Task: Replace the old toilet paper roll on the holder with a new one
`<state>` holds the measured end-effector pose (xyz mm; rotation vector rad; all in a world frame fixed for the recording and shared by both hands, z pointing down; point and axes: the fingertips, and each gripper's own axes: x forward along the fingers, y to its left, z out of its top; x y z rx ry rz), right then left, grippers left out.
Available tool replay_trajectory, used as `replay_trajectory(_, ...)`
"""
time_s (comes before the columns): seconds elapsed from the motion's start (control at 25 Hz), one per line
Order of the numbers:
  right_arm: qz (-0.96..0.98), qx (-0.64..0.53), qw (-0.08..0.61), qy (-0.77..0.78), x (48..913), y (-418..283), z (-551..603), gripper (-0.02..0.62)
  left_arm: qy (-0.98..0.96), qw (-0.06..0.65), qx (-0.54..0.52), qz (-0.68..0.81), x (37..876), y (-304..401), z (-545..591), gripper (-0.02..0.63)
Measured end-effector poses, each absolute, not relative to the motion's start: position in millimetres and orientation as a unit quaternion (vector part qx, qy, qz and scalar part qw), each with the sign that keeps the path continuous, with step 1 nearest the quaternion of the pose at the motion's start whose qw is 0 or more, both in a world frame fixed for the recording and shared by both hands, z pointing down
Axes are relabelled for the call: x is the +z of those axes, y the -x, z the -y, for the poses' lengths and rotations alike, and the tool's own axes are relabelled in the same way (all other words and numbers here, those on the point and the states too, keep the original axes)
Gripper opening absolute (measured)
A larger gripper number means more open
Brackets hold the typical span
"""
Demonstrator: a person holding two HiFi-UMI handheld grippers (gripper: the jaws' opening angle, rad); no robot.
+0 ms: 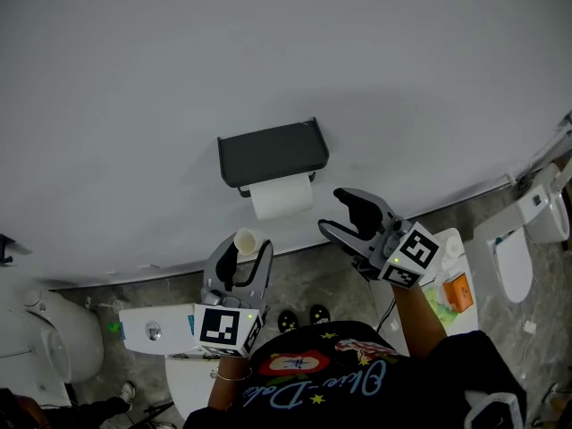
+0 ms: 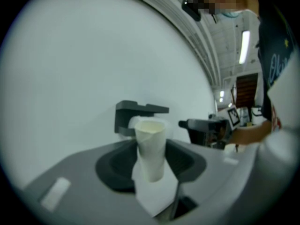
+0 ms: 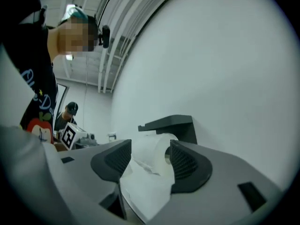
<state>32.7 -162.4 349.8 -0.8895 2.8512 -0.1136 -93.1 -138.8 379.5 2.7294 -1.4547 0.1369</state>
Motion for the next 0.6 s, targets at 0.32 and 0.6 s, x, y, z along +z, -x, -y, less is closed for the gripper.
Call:
replay_trajectory(0.32, -0.930, -0.100, 0.170, 0.309, 335, -24, 140, 0.012, -0.887, 0.017, 0.042, 0.460, 376, 83, 138, 0.184)
replay_trajectory(0.6, -0.929, -0.081, 0.147, 0.329, 339, -28, 144, 0.012, -0.886, 0.013, 0.042, 0.462, 373, 86, 135, 0.184)
